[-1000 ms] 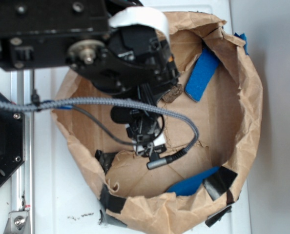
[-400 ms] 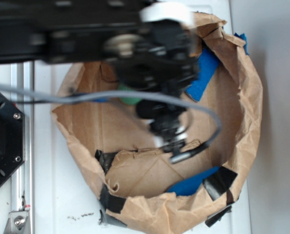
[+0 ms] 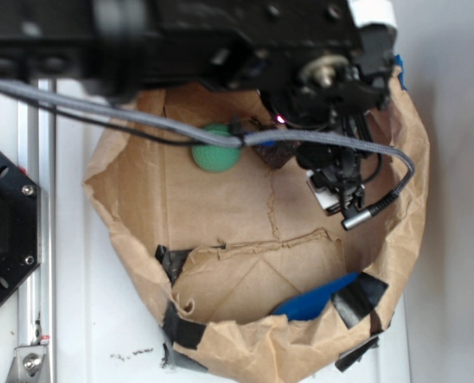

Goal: Grab the blue sponge.

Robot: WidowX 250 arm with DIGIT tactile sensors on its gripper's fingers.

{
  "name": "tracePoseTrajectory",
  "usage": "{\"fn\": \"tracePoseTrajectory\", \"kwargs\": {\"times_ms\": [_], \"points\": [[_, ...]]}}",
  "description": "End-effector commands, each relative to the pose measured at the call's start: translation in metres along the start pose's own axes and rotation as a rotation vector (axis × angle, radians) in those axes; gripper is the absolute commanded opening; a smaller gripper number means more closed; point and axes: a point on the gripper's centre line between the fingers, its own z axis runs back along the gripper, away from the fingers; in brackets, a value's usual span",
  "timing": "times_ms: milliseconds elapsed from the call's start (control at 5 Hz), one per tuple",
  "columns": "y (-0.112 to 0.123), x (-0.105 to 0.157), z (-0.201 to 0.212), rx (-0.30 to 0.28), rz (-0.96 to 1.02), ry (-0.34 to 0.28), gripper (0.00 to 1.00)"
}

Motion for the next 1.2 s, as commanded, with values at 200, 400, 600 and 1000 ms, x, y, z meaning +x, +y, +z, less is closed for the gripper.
{"fn": "tracePoseTrajectory", "kwargs": {"times_ms": [200,400,600,1000], "points": [[-0.002,0.014,-0.016,-0.035,0.061,-0.099,1.0],[-0.002,0.02,-0.012,-0.056,0.109,-0.128,1.0],[-0.003,0.025,-0.009,-0.046,0.114,-0.154,1.0],[0.011,0.033,-0.024,-0.005,0.133,-0.214,1.0]]}}
